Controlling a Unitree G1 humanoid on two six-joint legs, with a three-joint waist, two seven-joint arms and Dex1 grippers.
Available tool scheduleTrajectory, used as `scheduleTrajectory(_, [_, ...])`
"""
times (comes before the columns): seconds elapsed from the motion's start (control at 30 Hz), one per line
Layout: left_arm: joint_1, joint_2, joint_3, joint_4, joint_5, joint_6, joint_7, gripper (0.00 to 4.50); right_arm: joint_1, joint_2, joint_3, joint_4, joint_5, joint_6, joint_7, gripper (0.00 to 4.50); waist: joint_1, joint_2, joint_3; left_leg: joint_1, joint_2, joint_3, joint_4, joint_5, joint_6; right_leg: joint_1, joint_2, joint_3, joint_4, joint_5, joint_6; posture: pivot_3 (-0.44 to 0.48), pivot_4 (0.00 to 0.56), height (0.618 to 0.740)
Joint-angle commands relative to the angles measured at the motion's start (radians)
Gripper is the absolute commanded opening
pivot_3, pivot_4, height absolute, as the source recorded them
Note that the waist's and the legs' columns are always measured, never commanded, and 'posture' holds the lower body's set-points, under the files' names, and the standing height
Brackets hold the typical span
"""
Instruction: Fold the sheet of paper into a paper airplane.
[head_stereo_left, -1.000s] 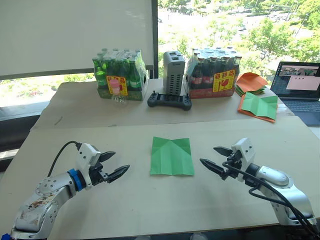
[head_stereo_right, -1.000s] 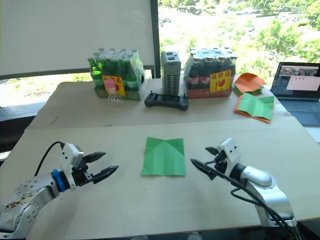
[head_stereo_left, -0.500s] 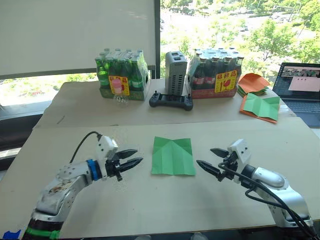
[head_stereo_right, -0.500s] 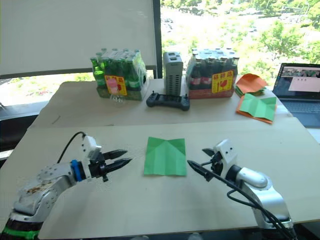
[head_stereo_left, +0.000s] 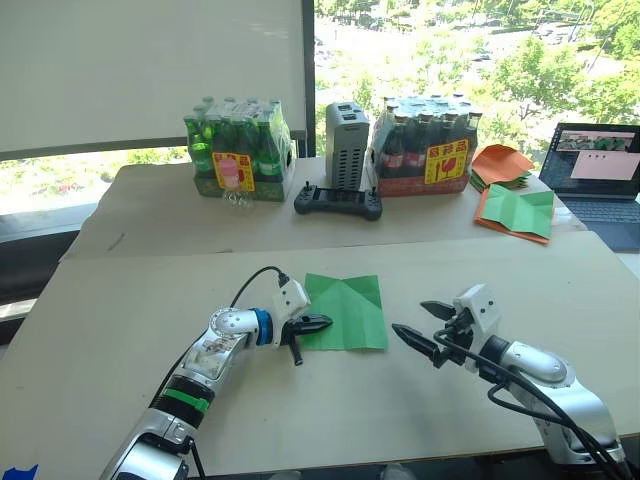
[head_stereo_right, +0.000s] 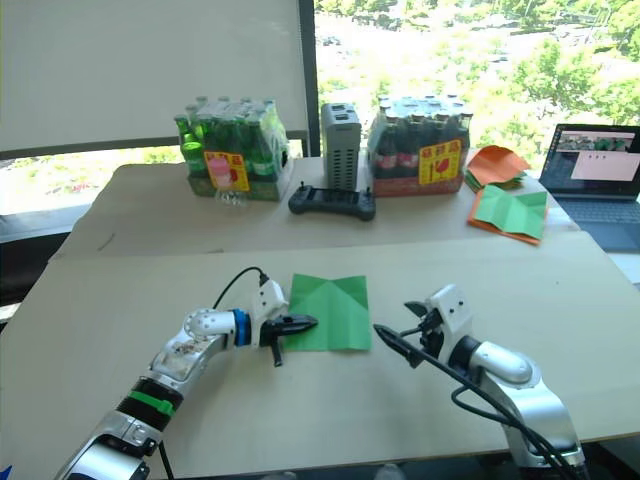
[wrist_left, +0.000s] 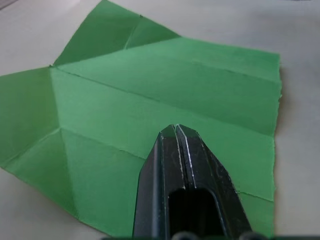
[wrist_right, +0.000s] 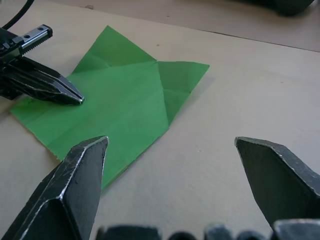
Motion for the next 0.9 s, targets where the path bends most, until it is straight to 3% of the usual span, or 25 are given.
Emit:
scheduleTrajectory(0.03, [0.023, 0.026, -0.018, 0.013, 0.05, -0.001, -0.008, 0.02, 0.0, -0.003, -0.004, -0.062, 0.006, 0.012, -0.011, 4.5, 0.0, 0.0, 0.0, 0.0, 0.0, 0.0, 0.0, 0.0, 0.0, 0.0, 0.0, 0.0, 0.0, 0.0, 0.0, 0.0, 0.15, 0.728])
scheduleTrajectory(0.2, [0.048, 0.032, -0.02, -0.032, 0.062, 0.03, -0.006, 0.02, 0.017, -0.015, 0.009, -0.103, 0.02, 0.05, -0.002, 4.5, 0.0, 0.0, -0.002, 0.001, 0.0, 0.0, 0.0, 0.0, 0.0, 0.0, 0.0, 0.0, 0.001, 0.0, 0.0, 0.0, 0.15, 0.728])
scheduleTrajectory(0.37, [0.062, 0.031, -0.03, -0.062, 0.076, 0.048, 0.001, 0.0, 0.039, -0.034, 0.004, -0.132, 0.052, 0.1, 0.026, 3.0, 0.001, 0.0, -0.003, 0.001, 0.0, 0.0, 0.0, 0.0, 0.0, 0.001, 0.0, 0.0, 0.001, 0.0, 0.0, 0.0, 0.15, 0.728])
scheduleTrajectory(0.63, [0.069, 0.029, -0.037, -0.073, 0.084, 0.063, 0.0, 0.0, 0.094, -0.071, 0.082, -0.246, 0.122, 0.215, 0.068, 0.16, 0.003, 0.0, -0.005, 0.001, 0.0, 0.0, 0.001, 0.0, 0.001, 0.001, 0.0, 0.0, 0.0, 0.0, 0.0, 0.0, 0.15, 0.728])
scheduleTrajectory(0.9, [0.072, 0.031, -0.042, -0.071, 0.085, 0.062, -0.006, 0.0, 0.089, -0.011, 0.206, -0.17, -0.039, 0.236, -0.107, 0.05, 0.004, 0.0, -0.008, 0.001, 0.0, 0.0, 0.003, -0.001, 0.001, 0.002, 0.0, 0.0, 0.0, 0.0, 0.0, 0.0, 0.15, 0.728])
